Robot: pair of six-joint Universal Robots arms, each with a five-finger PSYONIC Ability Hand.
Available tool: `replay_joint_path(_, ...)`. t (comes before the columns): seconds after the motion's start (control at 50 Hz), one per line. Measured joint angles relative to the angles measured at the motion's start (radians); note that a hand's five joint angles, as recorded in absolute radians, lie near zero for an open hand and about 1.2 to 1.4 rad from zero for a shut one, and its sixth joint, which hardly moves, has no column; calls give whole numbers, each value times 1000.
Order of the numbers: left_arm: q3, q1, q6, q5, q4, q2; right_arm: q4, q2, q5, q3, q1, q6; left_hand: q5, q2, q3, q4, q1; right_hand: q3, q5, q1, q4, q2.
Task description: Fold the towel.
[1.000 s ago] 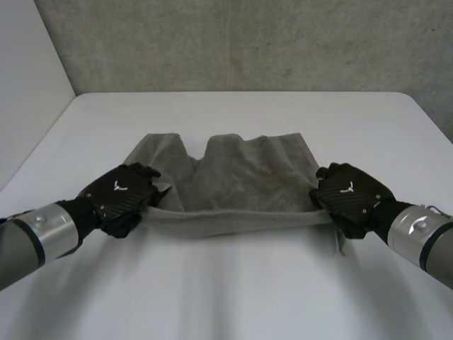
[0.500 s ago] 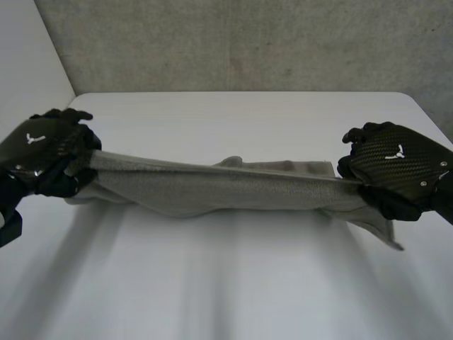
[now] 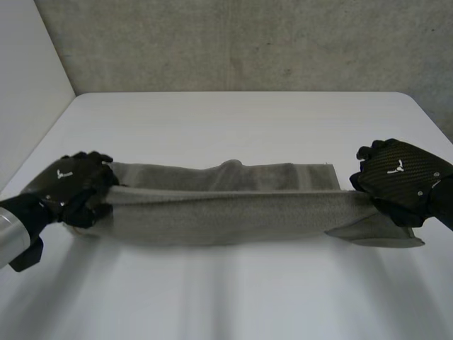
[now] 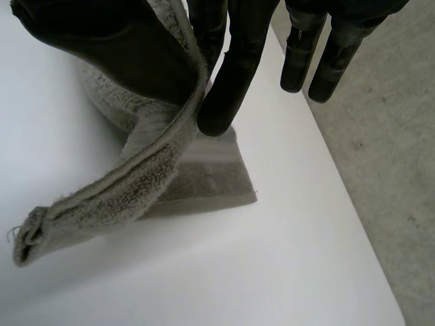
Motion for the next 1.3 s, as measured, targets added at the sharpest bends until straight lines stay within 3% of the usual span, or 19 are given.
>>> replay_joint_path(0.12,-26,6,54,2,-81,6,66,-17,-15,-2,-2,5,19,4,0,0,0,0,4,0,0,0)
replay_joint_path(0.26,1,13,60,20,-173,33,142,-34,-95,-47,-28,-3,32,8,0,0,0,0,7,0,0,0)
replay_joint_path(0.4,64,11,60,24,-166,-16,105,58,-120,-107,-40,-7,32,8,0,0,0,0,7,0,0,0)
replay_joint_path(0.56,246,-25,64,-33,-76,-279,-8,316,-7,-280,55,-14,32,10,0,0,0,0,7,0,0,0)
replay_joint_path(0.74,514,-144,63,-189,-43,-589,-215,544,109,-438,176,-14,32,14,0,0,0,0,7,0,0,0)
replay_joint_path(0.84,615,-193,61,-270,-8,-685,-358,627,173,-481,227,-13,36,14,0,0,0,0,7,0,0,0)
replay_joint_path(1.08,676,-250,66,-399,132,-731,-473,760,212,-563,265,-16,37,14,0,0,0,0,7,0,0,0)
replay_joint_path(1.3,671,-252,64,-409,140,-724,-571,738,202,-564,266,-15,37,14,0,0,0,0,7,0,0,0)
